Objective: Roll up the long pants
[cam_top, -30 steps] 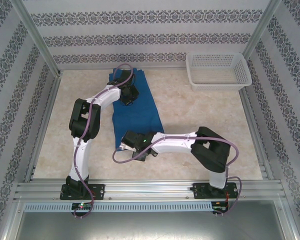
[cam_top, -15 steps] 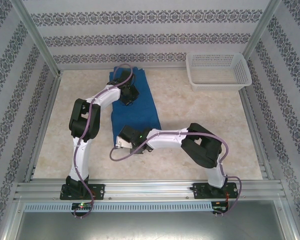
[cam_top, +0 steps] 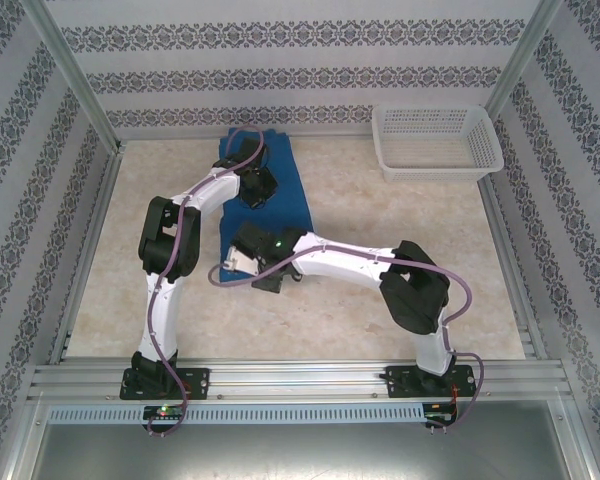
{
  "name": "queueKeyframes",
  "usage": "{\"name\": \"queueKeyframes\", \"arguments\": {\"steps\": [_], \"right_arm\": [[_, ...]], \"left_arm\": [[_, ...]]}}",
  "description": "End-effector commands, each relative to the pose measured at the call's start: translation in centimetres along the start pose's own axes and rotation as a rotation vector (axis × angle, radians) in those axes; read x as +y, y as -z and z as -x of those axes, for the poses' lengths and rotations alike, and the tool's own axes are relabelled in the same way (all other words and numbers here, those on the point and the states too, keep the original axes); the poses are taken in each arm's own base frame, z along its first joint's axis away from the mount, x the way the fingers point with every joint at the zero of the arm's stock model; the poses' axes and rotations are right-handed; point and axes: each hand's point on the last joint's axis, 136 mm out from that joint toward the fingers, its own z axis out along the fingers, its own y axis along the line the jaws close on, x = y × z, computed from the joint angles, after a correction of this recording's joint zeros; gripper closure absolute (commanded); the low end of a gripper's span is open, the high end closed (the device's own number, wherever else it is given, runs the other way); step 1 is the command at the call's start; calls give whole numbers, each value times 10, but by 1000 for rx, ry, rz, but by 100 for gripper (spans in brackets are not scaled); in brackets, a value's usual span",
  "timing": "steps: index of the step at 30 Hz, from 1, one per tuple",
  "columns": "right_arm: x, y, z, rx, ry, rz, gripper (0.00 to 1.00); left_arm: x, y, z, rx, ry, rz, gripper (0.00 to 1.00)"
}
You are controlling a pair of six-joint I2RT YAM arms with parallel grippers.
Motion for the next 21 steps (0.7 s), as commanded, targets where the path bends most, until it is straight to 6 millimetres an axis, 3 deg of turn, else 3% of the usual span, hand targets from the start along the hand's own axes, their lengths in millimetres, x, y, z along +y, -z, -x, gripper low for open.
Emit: {"name": "queueKeyframes", "arguments": {"steps": [1, 6, 9, 10, 12, 13, 15, 16, 21], "right_arm": [[10, 37, 4, -14, -79, 121, 100], [2, 36, 8, 9, -107, 194, 100], [-8, 26, 7, 30, -124, 209, 100], [-12, 23, 8, 32, -134, 217, 100], [-21, 21, 10, 25, -161, 226, 100], [-25, 19, 10, 20, -171, 230, 100], [-31, 16, 11, 18, -188, 234, 100], [-34, 14, 11, 15, -194, 235, 100], [-45, 7, 13, 1, -220, 235, 100]], "left_arm": [[8, -2, -1, 20, 1, 21, 100], [14, 11, 0, 7, 0, 53, 100], [42, 45, 17, -77, 41, 135, 100], [55, 60, 22, -113, 80, 146, 95], [78, 86, 26, -165, 163, 150, 73], [86, 98, 25, -186, 181, 148, 58], [94, 125, 20, -229, 172, 159, 12], [98, 137, 15, -235, 171, 164, 1], [107, 176, -19, -241, 209, 122, 0]]}}
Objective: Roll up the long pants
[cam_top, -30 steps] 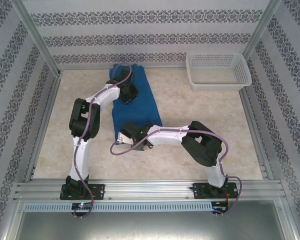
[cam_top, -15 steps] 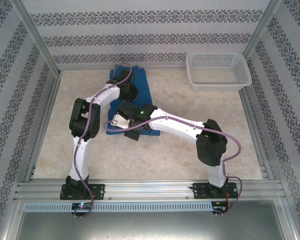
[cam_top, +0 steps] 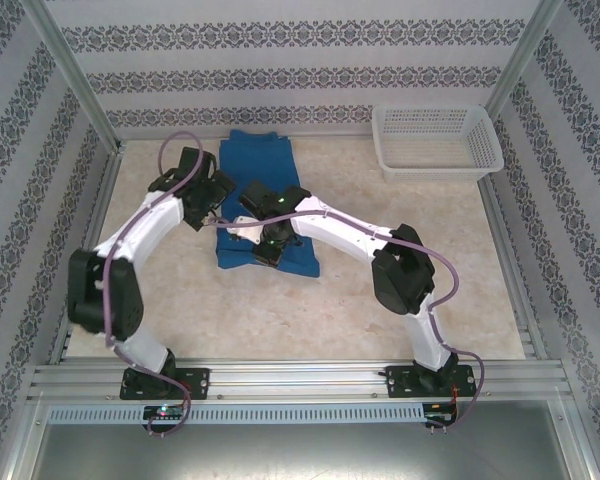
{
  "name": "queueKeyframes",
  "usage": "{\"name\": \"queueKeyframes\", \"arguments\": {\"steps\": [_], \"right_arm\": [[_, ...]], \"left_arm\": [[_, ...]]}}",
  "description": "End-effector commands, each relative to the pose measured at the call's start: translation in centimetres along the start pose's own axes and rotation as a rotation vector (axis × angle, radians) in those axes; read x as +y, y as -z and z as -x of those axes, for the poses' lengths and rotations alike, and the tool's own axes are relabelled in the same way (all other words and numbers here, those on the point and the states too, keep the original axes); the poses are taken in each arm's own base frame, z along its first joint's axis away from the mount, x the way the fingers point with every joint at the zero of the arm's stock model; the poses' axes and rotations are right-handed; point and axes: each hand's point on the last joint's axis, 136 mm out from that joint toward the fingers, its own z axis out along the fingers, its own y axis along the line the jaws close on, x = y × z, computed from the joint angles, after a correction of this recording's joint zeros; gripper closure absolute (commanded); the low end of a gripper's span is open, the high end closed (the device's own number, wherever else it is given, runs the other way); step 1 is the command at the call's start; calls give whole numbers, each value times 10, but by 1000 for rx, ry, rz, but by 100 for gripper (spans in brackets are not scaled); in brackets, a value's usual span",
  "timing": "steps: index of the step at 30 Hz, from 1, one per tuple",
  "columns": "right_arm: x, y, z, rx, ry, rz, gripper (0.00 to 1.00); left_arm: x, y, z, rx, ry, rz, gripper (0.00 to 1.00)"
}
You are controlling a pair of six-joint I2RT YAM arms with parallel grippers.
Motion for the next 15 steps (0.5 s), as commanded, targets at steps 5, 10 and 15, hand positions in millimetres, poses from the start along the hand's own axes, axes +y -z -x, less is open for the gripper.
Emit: {"name": "queueKeyframes", "arguments": {"steps": [5, 10, 15], "right_arm": [[-10, 0, 11, -32, -42, 18, 100], [-16, -1, 11, -31, -53, 10, 100], [-24, -2, 9, -30, -70, 7, 100]], "left_arm": [[42, 24, -54, 46, 107, 40, 0], [62, 34, -87, 57, 218, 47, 0], [74, 40, -101, 42, 274, 56, 0]]}}
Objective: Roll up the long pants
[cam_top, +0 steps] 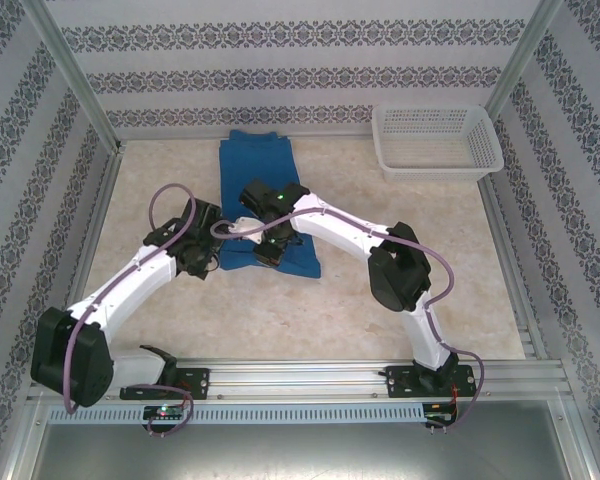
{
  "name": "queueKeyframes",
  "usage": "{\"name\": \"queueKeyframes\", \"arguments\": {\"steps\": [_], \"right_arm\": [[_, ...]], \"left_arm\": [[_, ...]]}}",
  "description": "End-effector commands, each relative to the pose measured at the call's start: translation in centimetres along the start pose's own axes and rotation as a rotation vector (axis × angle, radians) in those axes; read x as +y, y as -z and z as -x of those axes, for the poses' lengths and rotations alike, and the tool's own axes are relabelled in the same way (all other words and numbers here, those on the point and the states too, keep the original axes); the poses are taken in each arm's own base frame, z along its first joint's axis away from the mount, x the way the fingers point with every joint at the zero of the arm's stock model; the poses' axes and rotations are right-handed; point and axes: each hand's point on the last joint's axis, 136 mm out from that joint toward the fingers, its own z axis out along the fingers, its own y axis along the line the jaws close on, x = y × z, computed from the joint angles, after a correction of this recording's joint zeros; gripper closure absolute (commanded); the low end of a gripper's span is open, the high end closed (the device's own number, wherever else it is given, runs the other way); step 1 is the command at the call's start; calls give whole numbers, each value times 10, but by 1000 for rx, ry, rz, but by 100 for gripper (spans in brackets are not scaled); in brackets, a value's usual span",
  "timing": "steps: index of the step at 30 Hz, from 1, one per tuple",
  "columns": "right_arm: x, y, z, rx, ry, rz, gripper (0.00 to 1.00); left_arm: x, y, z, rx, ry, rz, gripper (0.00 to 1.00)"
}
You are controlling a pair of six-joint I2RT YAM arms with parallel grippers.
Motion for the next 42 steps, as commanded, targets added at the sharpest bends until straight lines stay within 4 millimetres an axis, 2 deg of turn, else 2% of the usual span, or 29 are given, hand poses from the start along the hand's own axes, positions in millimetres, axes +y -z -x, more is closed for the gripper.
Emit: {"name": "queueKeyframes", "arguments": {"steps": [1, 5, 10, 18, 21, 26, 29, 31, 32, 33, 35, 38, 42], "right_arm": [[-24, 4, 16, -71, -50, -40, 100], [-27, 7, 19, -98, -72, -35, 100], [-28, 10, 22, -113, -83, -28, 100], [-21, 16, 29, -143, -95, -4, 100], [-17, 17, 29, -146, -96, -3, 100], [-10, 17, 29, -153, -98, -1, 100], [-8, 16, 27, -147, -99, 0, 100], [-6, 17, 27, -145, -101, 3, 100], [-6, 17, 27, -147, -102, 2, 100], [-4, 18, 28, -149, -102, 3, 100], [-2, 18, 28, -150, -100, 5, 100], [1, 18, 27, -144, -97, 5, 100], [0, 20, 25, -141, -96, -4, 100]], "left_arm": [[6, 10, -21, 36, 39, -1, 0], [12, -2, -31, 27, 136, -43, 0], [5, -11, -38, 5, 169, -59, 0], [-20, -19, -31, -65, 187, -81, 0], [-25, -27, -35, -60, 193, -75, 0], [-22, -38, -30, -106, 209, -42, 2], [-19, -45, -28, -128, 217, -26, 20], [-17, -47, -27, -144, 216, -5, 39], [-15, -49, -25, -156, 213, 3, 53], [-14, -50, -25, -163, 211, 11, 64], [-10, -53, -23, -174, 213, 28, 80], [-8, -54, -23, -182, 206, 43, 91], [-6, -49, -17, -209, 189, 60, 92]]}}
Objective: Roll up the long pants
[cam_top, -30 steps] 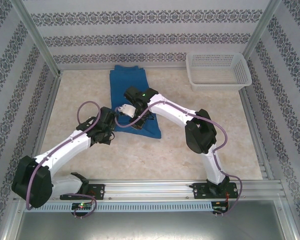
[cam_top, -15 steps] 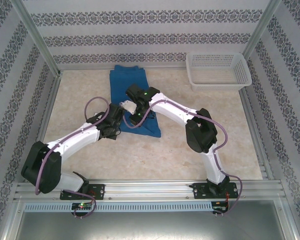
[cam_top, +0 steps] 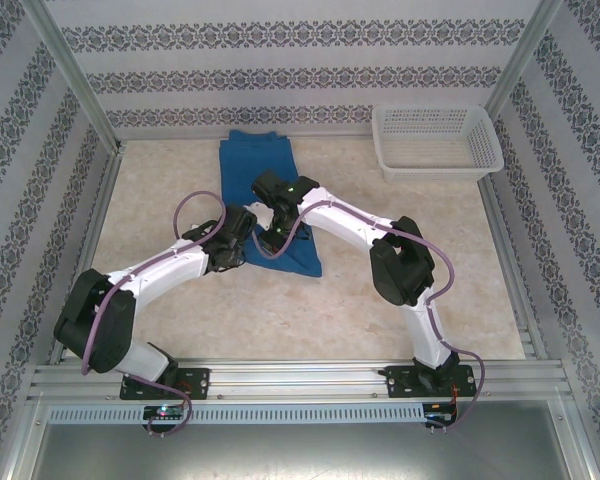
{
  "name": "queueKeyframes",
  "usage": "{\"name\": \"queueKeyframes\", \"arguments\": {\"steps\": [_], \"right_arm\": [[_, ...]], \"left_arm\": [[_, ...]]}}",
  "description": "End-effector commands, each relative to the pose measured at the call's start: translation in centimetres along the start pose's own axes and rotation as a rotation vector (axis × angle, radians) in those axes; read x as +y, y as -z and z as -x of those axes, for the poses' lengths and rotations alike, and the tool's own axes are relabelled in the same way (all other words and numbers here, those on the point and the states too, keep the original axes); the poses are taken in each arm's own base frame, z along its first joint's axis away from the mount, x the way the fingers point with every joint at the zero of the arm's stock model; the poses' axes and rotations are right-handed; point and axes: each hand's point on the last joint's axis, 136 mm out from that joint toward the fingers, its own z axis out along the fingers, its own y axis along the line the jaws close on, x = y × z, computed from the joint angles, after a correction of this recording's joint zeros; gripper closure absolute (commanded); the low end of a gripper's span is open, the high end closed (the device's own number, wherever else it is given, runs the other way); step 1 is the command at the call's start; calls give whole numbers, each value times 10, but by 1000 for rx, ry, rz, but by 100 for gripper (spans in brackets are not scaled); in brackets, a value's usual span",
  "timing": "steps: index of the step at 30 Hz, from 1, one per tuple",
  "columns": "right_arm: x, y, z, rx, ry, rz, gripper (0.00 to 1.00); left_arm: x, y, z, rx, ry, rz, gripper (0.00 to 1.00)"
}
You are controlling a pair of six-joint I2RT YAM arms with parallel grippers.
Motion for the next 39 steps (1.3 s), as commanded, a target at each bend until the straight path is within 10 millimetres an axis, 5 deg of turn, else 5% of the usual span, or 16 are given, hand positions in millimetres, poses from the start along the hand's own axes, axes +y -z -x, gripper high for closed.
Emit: {"name": "queueKeyframes", "arguments": {"steps": [1, 2, 5, 8, 14, 28, 34, 39], "right_arm": [[36, 26, 18, -87, 106, 40, 100], [34, 29, 17, -89, 106, 32, 100], [25, 45, 14, -108, 94, 23, 31], [16, 67, 6, -152, 71, 19, 15], [10, 78, -21, -219, 42, -32, 13], [14, 0, -72, -138, 163, -257, 15], [-6, -7, -62, -140, 241, -372, 18], [-14, -16, -47, -145, 295, -386, 31]], "left_arm": [[17, -4, 13, -93, -58, 76, 92], [18, -3, 15, -99, -56, 79, 92], [21, 1, 23, -119, -63, 89, 92], [28, 4, 32, -143, -58, 102, 91], [35, 6, 43, -163, -44, 112, 91], [42, 10, 51, -166, -27, 119, 90], [44, 12, 54, -166, -20, 119, 91], [45, 12, 53, -158, -19, 120, 91]]}}
